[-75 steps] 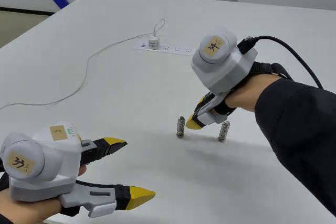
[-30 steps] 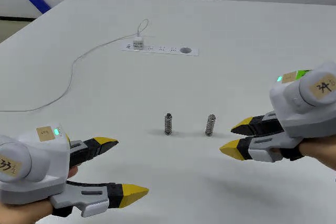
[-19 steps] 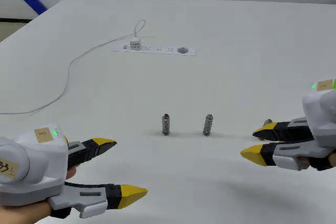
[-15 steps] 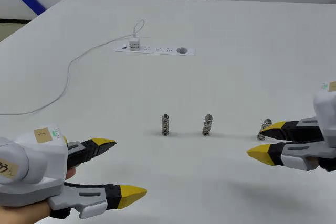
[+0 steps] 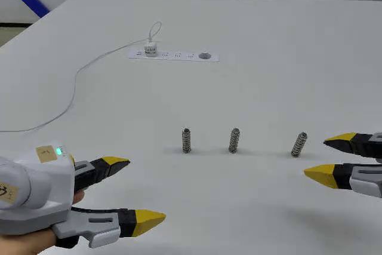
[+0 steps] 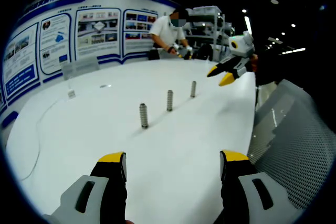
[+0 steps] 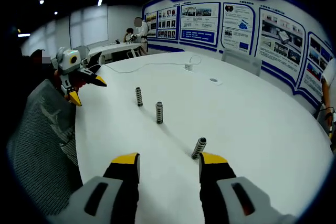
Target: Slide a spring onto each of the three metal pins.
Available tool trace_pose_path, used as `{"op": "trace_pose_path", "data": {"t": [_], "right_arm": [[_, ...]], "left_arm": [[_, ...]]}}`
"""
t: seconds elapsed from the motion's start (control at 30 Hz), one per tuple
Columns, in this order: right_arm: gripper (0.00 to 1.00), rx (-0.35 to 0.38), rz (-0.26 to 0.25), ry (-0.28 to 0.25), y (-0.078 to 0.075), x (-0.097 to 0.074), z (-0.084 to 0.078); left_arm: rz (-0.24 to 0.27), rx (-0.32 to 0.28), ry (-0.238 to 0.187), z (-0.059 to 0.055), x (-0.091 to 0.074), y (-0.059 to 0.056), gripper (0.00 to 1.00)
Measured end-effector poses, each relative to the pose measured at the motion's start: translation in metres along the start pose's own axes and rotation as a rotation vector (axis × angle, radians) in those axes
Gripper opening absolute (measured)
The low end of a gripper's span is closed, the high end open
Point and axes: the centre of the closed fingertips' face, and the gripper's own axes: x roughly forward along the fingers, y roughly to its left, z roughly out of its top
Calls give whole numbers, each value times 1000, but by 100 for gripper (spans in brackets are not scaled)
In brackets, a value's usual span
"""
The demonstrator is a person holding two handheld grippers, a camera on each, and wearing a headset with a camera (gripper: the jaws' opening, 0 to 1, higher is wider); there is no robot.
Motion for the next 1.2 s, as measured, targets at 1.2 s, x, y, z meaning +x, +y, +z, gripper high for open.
{"op": "trace_pose_path", "data": {"t": [1.2], "right_arm": [[65,39,-27,-120,-5,-11,-15]], "left_arm": [[-3,-21,-16,-3,3,3,74]]}}
